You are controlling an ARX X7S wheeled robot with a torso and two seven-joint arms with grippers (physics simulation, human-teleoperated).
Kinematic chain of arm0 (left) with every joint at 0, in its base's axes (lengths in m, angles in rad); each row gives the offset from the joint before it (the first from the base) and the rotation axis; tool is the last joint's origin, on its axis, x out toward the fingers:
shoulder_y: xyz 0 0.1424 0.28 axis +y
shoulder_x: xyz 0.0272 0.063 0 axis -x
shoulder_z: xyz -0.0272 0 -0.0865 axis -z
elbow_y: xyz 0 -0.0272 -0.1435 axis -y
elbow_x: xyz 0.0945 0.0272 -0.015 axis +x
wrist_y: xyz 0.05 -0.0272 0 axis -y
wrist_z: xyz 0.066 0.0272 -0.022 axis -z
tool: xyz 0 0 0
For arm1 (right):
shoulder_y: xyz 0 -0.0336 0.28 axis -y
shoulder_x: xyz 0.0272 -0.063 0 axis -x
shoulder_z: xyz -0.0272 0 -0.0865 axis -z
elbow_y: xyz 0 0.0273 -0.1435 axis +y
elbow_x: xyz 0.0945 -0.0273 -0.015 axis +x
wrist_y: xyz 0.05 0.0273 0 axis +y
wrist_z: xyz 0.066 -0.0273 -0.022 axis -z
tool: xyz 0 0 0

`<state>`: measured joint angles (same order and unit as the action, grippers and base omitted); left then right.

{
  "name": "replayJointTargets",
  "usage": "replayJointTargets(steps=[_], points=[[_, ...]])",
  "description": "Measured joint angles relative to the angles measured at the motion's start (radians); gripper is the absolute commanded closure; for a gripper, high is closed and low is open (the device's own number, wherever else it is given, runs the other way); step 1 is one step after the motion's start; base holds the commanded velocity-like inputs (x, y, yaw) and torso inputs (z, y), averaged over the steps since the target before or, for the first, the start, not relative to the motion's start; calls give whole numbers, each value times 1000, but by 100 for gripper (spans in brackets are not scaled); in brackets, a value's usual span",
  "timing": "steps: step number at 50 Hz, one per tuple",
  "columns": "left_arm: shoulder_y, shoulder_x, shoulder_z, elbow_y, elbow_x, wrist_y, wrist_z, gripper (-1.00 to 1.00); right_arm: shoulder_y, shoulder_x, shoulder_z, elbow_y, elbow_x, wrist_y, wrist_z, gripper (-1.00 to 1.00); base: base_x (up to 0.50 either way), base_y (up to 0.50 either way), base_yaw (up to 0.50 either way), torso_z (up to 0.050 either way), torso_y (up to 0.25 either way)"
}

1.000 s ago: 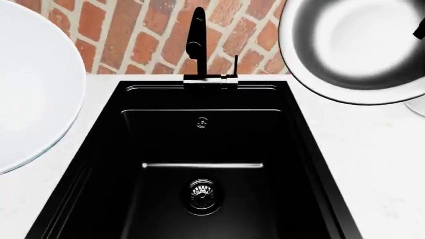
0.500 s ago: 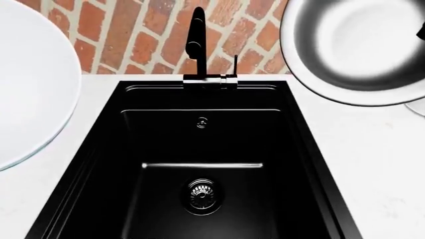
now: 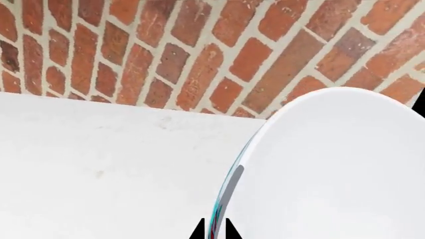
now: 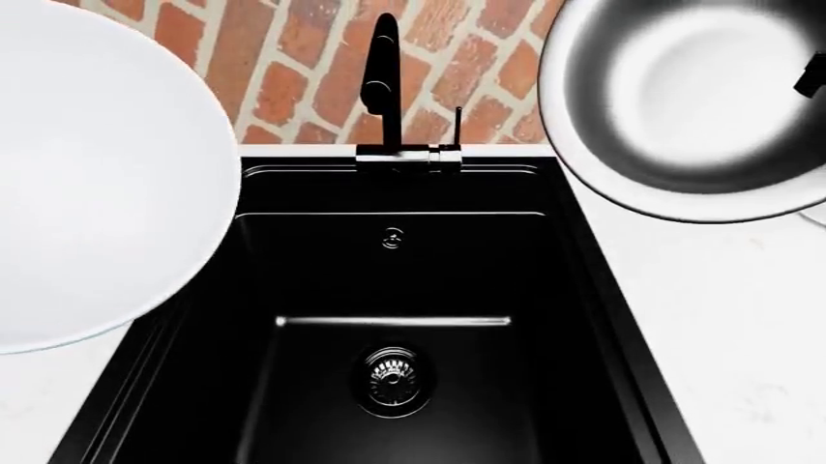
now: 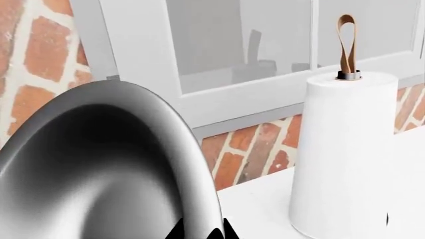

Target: Stack the bowls in the sink.

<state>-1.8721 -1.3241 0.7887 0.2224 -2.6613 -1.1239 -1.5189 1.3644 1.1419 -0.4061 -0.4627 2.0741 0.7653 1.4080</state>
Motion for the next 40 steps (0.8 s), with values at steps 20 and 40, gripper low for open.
replayJointTargets(steps=[20,40], points=[[-42,119,102,-17,43,-7,-13,100,77,17,-3,3,35,26,25,100,0,0,0,1,1],[-75,219,211,-41,89,-10,4,100,115,43,-6,1,56,41,38,100,0,0,0,0,1]])
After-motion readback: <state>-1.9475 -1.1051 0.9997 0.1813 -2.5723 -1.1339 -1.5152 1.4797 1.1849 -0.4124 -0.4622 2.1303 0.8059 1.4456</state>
